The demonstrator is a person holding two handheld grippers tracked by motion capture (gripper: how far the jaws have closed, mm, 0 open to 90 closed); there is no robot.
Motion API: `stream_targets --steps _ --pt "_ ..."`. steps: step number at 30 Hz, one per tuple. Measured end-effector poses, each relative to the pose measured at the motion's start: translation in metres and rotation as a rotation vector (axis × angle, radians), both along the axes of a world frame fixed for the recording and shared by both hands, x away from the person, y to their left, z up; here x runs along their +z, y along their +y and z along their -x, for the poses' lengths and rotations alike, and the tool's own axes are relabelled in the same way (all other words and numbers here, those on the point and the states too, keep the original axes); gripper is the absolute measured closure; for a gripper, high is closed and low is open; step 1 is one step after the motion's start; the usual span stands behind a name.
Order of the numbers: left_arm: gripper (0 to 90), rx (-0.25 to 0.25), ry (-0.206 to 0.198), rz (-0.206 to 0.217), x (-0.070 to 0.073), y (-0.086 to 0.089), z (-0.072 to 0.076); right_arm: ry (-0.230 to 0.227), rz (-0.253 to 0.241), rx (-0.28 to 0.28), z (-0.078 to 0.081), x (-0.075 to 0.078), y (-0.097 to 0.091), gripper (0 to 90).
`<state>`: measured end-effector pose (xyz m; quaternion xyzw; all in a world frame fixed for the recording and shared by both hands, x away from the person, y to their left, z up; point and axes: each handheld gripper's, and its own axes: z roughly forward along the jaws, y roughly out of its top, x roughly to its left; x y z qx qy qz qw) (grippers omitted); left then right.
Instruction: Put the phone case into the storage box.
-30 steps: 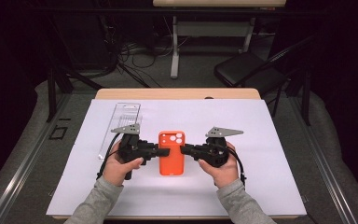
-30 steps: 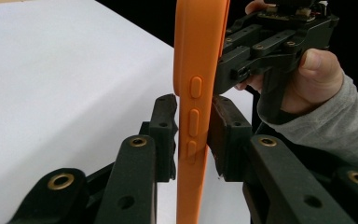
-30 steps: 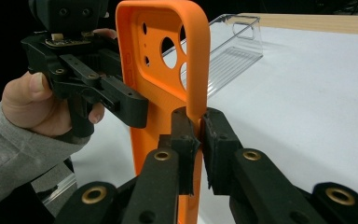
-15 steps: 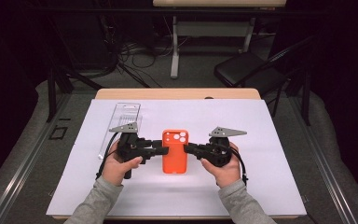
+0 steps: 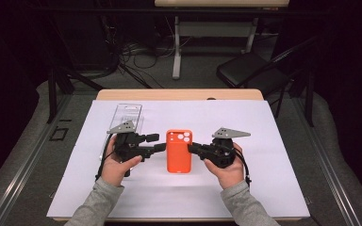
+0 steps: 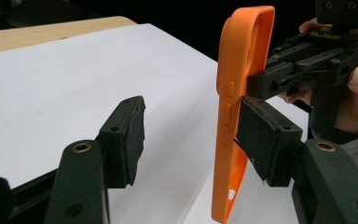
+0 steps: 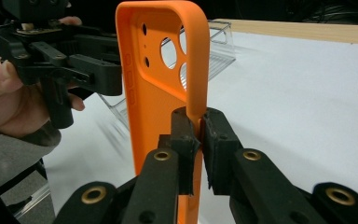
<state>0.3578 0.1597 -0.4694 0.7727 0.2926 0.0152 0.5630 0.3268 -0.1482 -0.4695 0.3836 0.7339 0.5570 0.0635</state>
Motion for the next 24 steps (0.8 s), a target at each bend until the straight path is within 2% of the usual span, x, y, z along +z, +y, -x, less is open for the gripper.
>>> stream_targets --steps 4,8,15,18,24 --pt "41.5 0.014 -0.013 -0.016 0.001 0.001 0.001 0.001 0.004 -0.011 -0.002 0.0 -0.001 83.3" --pt "40.9 0.029 -0.014 -0.021 0.002 0.001 0.002 -0.021 0.015 -0.023 -0.004 -0.001 -0.002 83.3" --pt "40.5 0.058 -0.006 -0.055 0.004 0.001 0.007 -0.058 0.073 -0.035 -0.005 -0.002 -0.003 83.3" --pt "39.7 0.086 -0.018 -0.091 0.005 0.002 0.01 -0.068 0.085 -0.041 -0.006 -0.003 -0.002 83.3" --pt "39.8 0.134 -0.058 -0.122 0.011 0.003 0.016 -0.067 0.096 -0.06 -0.007 -0.003 -0.001 83.3"
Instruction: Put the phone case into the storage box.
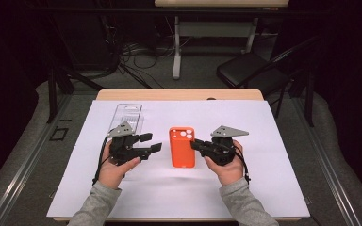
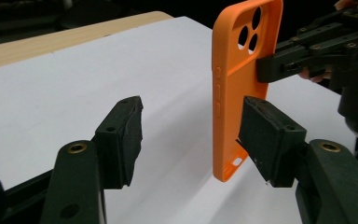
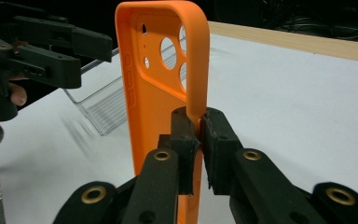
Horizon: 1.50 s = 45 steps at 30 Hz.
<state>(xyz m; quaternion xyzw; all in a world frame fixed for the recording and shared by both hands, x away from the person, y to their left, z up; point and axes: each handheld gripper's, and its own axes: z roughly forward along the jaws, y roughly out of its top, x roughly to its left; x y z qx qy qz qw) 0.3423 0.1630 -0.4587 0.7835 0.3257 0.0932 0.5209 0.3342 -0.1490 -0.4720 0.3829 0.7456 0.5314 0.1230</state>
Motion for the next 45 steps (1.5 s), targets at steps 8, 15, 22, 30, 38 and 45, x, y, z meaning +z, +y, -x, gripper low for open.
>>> stream_targets --steps 8,15,22,30,38,45 --pt "37.4 0.045 -0.032 -0.045 0.008 -0.002 0.002 0.002 0.002 -0.016 0.002 0.003 -0.002 83.2" --pt "27.1 0.08 -0.055 -0.108 0.017 -0.009 0.004 -0.015 0.021 -0.025 0.005 0.002 0.001 83.2" --pt "18.1 0.091 -0.08 -0.148 0.023 -0.016 0.007 -0.015 0.023 -0.027 0.009 0.002 0.002 83.2" --pt "15.5 0.096 -0.098 -0.167 0.026 -0.02 0.007 -0.023 0.02 -0.035 0.011 0.003 0.001 83.1" --pt "15.5 0.098 -0.104 -0.174 0.029 -0.022 0.007 -0.022 0.018 -0.043 0.011 0.003 -0.001 83.2" --pt "15.7 0.087 -0.098 -0.187 0.03 -0.026 0.006 -0.021 0.024 -0.049 0.012 0.003 0.0 83.1"
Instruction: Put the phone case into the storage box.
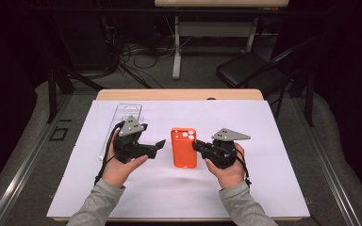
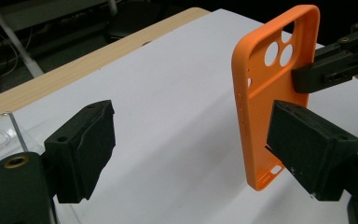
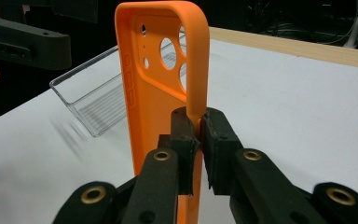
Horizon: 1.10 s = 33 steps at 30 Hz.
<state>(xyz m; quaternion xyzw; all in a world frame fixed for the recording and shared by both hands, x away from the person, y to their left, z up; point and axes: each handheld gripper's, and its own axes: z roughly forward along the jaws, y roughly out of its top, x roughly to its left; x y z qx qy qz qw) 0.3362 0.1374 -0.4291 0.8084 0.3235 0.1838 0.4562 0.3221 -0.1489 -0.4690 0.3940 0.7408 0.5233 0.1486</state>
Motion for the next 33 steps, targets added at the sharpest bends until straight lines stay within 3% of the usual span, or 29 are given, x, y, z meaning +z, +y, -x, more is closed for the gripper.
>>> stream_targets --steps 15,33 --pt "16.2 -0.028 -0.035 -0.052 0.009 -0.016 0.0 0.003 0.006 -0.002 0.001 0.0 0.001 83.1" --pt "17.9 -0.057 -0.046 -0.104 0.015 -0.035 -0.002 0.001 0.011 -0.001 0.003 0.0 0.003 83.1"
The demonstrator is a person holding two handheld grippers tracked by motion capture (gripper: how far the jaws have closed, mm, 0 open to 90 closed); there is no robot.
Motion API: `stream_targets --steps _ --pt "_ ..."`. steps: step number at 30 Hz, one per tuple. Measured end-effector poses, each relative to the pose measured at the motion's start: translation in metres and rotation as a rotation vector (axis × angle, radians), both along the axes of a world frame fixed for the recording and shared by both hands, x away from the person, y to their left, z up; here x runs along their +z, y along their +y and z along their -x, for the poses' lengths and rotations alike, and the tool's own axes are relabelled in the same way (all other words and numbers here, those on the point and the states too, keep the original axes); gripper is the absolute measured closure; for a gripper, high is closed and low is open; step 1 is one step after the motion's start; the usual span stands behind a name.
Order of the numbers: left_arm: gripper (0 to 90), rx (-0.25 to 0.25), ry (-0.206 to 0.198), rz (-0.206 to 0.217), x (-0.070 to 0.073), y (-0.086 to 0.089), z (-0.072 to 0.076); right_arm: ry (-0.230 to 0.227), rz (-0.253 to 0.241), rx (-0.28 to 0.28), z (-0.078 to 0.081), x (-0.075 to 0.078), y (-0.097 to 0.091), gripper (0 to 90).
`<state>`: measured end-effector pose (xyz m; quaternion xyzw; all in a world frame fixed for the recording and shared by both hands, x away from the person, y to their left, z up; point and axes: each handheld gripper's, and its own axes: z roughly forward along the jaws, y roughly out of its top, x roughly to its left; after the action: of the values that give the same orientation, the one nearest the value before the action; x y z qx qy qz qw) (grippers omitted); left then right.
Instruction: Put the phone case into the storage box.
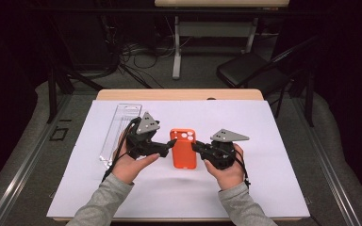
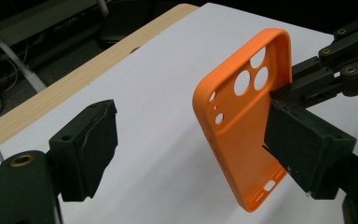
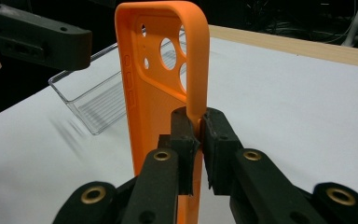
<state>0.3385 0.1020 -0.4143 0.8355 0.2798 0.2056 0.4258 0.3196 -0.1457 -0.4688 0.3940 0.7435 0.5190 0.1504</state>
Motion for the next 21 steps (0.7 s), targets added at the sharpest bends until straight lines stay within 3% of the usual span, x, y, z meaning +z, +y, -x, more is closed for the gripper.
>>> stream_targets --steps 7,14,21 --pt "18.9 -0.01 -0.008 -0.013 0.002 -0.005 -0.003 -0.003 -0.002 0.002 0.0 0.0 0.001 83.1" --pt "25.7 -0.003 -0.03 -0.03 0.004 -0.007 -0.003 -0.001 -0.003 0.0 0.0 0.0 0.0 83.1" --pt "36.5 0.006 -0.058 -0.077 0.004 -0.011 -0.001 0.001 -0.005 -0.001 0.001 0.0 0.001 83.1"
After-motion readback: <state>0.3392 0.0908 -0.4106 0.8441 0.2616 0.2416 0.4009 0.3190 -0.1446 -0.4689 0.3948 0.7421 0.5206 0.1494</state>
